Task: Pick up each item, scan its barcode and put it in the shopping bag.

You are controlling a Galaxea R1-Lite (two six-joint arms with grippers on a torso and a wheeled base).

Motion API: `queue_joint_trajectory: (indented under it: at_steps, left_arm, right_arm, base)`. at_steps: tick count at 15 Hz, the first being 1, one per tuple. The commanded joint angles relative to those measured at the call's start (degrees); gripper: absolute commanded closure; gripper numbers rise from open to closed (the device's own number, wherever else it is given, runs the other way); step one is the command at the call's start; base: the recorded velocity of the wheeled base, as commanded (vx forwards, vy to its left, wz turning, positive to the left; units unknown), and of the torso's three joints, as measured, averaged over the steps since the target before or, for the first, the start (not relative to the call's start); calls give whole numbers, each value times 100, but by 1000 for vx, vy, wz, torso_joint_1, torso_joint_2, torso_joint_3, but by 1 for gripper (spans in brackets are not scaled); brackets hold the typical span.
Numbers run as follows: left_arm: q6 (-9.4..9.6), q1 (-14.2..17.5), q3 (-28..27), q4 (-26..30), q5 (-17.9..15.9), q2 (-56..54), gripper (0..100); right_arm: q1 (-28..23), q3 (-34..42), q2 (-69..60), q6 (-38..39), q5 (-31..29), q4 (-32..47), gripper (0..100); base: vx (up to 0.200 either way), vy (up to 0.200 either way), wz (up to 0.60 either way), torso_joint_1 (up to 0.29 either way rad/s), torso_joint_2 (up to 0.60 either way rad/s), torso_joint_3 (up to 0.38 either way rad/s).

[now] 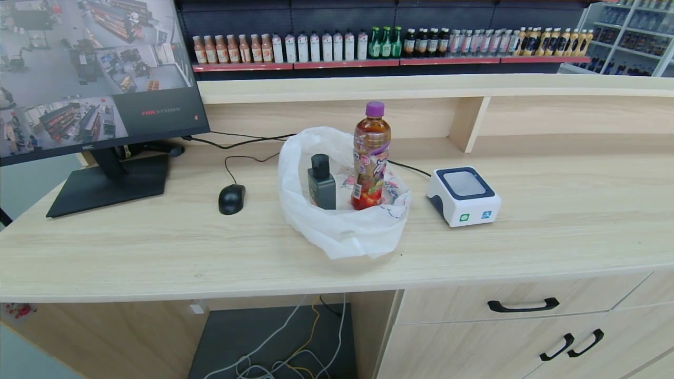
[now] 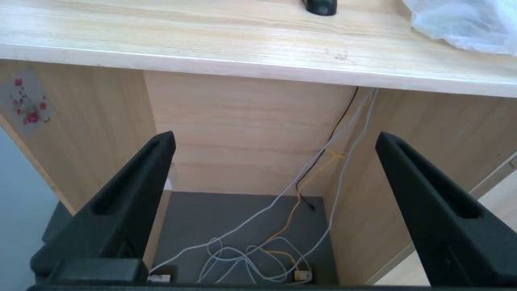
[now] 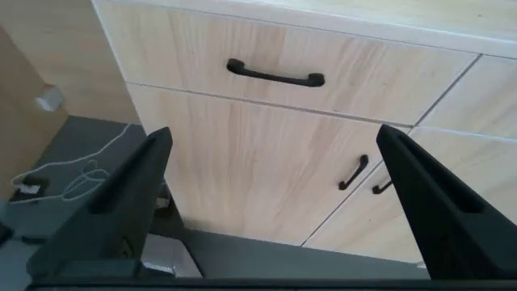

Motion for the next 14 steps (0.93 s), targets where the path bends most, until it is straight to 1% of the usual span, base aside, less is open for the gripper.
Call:
queue_joint_trajectory:
  at_steps: [1,2,4,6,8,9,14]
  left_arm:
    - [-8,1,0,0,3,-2,0]
    - [-8,1,0,0,3,-2,0]
    - [-17,1,0,0,3,-2,0]
    - [-26,1,0,0,3,-2,0]
    - [-26,1,0,0,3,-2,0]
    - [-26,1,0,0,3,-2,0]
    - [-17,1,0,0,3,-2,0]
  right_arm:
    - [-421,11,-446,277,25,-1,0]
    - [-412,82,-446,400,200,-71,0]
    - [-412,503,-454,339,253,-915,0]
    - [-412,495,-446,365,183,-712,0]
    - [-377,495,-428,602,165,-704,0]
    - [-377,495,-454,664,165,-704,0]
    - [-377,495,-454,664,165,-704,0]
  base:
    - [0,0,0,0,0,0]
    - [0,0,0,0,0,0]
    - [0,0,0,0,0,0]
    - [0,0,0,0,0,0]
    - [0,0,0,0,0,0]
    - [-200,0,0,2,2,2]
    - [0,0,0,0,0,0]
